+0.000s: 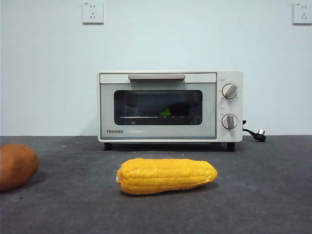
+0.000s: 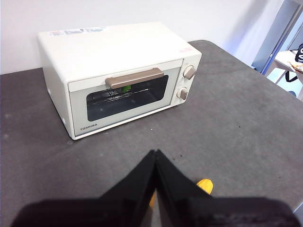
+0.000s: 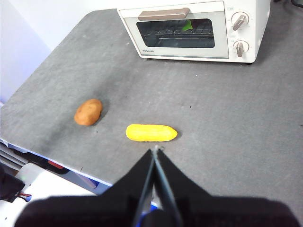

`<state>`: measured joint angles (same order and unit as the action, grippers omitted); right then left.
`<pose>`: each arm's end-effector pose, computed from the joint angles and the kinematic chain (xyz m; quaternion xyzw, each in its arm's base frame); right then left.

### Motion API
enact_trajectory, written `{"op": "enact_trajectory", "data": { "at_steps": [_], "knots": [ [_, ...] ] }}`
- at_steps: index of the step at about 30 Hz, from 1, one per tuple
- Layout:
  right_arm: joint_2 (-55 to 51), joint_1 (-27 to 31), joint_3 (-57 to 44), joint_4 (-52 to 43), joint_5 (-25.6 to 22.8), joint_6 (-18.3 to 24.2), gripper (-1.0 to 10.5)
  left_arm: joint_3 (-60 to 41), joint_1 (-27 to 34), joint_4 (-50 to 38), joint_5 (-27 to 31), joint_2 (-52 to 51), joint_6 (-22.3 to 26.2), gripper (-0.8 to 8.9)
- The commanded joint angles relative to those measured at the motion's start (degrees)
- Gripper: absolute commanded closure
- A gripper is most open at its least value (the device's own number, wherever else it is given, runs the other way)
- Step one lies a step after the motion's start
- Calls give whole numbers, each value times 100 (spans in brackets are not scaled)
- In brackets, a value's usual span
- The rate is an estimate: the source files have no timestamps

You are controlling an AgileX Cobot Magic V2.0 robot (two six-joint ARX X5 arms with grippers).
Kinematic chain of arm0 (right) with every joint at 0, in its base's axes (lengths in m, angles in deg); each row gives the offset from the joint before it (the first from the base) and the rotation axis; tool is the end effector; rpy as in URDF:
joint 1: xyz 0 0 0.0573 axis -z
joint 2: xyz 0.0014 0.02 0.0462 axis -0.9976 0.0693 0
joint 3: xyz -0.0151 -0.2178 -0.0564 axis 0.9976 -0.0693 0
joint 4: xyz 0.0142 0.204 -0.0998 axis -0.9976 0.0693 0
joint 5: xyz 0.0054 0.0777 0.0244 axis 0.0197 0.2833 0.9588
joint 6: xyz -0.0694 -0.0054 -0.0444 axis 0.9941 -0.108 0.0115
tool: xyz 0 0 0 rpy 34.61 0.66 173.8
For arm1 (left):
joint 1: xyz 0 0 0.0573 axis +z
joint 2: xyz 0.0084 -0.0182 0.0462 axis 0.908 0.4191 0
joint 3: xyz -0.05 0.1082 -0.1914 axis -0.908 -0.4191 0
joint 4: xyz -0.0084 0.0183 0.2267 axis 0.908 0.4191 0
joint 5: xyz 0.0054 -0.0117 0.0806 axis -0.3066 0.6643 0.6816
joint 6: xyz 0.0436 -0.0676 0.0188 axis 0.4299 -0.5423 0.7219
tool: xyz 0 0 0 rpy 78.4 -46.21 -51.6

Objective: Take the eggplant from the table,put the eggplant in the oven

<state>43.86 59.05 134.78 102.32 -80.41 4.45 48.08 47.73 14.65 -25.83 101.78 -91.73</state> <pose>0.0321 0.0260 0.3565 0.0695 0.2698 0.2554 0.9258 0.1396 -0.0645 0.3611 -0.0263 0.1934 -0.2812 0.9396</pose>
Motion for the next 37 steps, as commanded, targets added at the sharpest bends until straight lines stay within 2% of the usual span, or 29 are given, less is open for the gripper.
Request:
{"op": "enact_trajectory", "data": {
  "at_steps": [1,4,7,14,23,27,31,37],
  "knots": [
    [-33,0,-44,149,-26,42,946,-24,-17,-39,17,-4,66,818],
    [-33,0,-44,146,-26,42,946,-24,61,-76,323,-81,149,818],
    [-33,0,-44,146,-26,42,946,-24,273,-164,728,-254,431,818],
    [-33,0,-44,146,-26,42,946,-28,1003,-671,754,-1019,909,818],
    [-33,0,-44,146,-26,42,946,-118,1722,-741,767,-1976,1711,818],
    [-33,0,-44,146,-26,42,946,-525,1893,-850,772,-2282,1716,818],
    [-33,0,-44,146,-26,42,946,-1506,1958,-1342,767,-2649,1676,818],
    [-33,0,-44,149,-26,42,946,-3338,1974,-2494,754,-3300,1069,818]
  ]
}}
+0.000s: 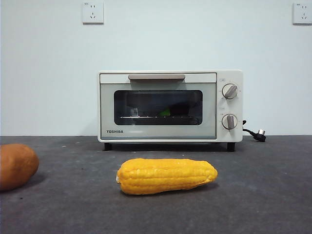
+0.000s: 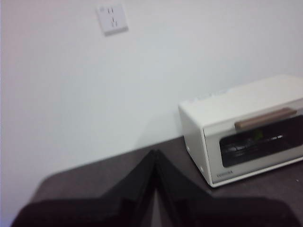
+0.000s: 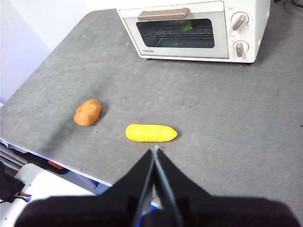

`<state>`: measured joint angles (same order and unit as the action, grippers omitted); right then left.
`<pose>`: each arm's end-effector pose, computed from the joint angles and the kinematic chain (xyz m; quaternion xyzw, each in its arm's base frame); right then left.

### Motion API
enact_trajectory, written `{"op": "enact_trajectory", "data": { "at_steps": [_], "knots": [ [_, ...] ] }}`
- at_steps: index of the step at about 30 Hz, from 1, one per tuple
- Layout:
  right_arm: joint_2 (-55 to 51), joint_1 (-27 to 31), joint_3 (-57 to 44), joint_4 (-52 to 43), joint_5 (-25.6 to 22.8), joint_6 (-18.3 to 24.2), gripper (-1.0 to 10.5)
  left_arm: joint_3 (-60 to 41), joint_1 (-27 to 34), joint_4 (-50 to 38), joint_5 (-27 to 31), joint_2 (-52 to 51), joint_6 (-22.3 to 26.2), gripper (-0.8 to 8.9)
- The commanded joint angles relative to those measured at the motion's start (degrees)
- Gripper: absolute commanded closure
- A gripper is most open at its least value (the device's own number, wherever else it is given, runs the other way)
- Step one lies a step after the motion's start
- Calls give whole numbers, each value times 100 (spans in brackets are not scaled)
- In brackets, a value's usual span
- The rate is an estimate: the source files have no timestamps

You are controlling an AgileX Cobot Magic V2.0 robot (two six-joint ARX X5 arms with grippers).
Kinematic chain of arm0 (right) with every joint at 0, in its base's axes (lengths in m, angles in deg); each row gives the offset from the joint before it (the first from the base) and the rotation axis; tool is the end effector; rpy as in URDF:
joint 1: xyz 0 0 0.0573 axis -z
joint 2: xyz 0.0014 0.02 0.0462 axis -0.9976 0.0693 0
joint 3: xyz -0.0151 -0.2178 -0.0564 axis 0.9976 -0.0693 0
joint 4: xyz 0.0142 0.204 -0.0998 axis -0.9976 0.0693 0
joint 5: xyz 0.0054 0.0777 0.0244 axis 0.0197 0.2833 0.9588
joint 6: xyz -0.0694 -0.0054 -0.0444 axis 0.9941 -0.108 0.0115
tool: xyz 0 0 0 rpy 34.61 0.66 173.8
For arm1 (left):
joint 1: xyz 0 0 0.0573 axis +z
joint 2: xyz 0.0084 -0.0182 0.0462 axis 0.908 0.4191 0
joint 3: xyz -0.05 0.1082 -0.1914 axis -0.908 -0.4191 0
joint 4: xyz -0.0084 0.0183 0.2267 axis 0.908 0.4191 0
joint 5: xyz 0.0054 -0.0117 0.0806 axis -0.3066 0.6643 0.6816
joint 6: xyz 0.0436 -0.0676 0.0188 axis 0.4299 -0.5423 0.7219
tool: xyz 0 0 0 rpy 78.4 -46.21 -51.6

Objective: Take the eggplant from the table,put the eggplant in the oven

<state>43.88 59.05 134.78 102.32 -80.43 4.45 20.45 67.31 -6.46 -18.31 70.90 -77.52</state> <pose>0.0322 0.0260 0.3565 0.0694 0.2700 0.2552 0.9258 0.0982 -0.0071 0.3206 0.0965 -0.0319 -0.0569 0.9932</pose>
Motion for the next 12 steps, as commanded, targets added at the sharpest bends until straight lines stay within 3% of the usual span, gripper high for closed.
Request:
{"op": "enact_trajectory", "data": {
  "at_steps": [1,7,12],
  "knots": [
    [-35,0,-44,149,-24,42,946,-885,15,-595,2,-323,-452,818],
    [-35,0,-44,146,-24,42,946,-2400,13,-1384,37,-951,-999,818],
    [-35,0,-44,149,-24,42,946,-3250,13,-1591,503,-1259,-1447,818]
  ]
}}
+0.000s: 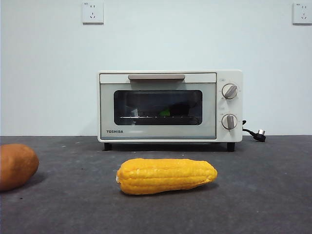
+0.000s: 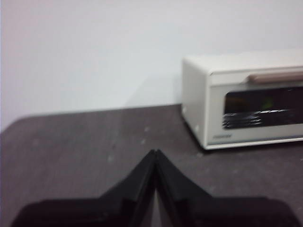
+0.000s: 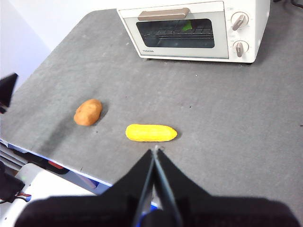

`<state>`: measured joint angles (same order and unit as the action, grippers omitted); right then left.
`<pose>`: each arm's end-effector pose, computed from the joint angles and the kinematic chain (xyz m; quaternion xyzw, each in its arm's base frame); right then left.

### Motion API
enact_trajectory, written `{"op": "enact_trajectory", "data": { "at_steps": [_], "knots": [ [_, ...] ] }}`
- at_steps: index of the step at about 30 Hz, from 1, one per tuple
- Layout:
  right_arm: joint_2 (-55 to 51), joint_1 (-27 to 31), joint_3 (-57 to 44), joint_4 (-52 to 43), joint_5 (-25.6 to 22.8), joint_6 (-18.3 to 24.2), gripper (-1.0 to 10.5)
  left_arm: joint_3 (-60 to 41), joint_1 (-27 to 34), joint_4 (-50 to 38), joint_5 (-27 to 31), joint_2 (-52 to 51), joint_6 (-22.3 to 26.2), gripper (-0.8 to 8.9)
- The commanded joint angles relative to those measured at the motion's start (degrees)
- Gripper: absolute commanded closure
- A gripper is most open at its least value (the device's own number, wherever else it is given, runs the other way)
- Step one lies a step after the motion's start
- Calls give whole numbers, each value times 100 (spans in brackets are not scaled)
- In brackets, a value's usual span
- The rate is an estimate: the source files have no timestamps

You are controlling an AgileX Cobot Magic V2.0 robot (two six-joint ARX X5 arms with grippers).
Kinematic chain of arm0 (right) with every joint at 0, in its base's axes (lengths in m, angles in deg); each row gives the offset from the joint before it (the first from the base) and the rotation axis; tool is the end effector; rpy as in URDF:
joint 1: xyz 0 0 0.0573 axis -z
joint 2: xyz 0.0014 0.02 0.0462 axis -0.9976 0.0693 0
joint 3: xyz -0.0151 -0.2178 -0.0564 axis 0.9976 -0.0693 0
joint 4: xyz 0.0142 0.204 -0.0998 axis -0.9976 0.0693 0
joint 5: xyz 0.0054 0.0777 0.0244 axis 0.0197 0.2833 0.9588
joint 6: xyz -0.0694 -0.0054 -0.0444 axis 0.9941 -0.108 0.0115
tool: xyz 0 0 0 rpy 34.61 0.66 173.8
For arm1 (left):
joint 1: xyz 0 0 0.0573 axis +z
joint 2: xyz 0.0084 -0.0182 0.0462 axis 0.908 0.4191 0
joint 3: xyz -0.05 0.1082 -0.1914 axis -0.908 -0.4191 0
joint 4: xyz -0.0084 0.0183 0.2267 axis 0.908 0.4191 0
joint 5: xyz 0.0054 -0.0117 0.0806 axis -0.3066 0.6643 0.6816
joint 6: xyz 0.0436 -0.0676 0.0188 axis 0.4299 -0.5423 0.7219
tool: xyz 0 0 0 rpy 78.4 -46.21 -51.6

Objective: Take the eggplant from the table,put the eggplant in the oven

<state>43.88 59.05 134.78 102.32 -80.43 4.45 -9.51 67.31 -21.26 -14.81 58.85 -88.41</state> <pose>0.0322 0.0260 0.3565 0.0694 0.2700 0.2552 0.9258 0.1345 -0.0016 0.2087 -0.0008 0.0006 -0.0291 0.9996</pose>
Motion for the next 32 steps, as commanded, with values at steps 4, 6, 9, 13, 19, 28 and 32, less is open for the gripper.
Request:
{"op": "enact_trajectory", "data": {
  "at_steps": [4,6,9,13,19,28,32],
  "knots": [
    [-35,0,-44,146,-24,42,946,-634,13,-85,402,-52,-553,818],
    [-35,0,-44,146,-24,42,946,-765,13,-85,404,-52,-575,818],
    [-35,0,-44,149,-26,42,946,-938,13,-83,402,-55,-612,818],
    [-35,0,-44,146,-26,42,946,-1147,11,-83,400,-55,-734,818],
    [-35,-2,-44,149,-26,42,946,-1156,-33,-105,396,-55,-743,817],
    [-35,-2,-44,146,-26,42,946,-1145,-127,-129,208,7,-872,818],
    [-35,0,-44,146,-26,42,946,-1145,-127,-129,205,15,-872,817]
  ]
}}
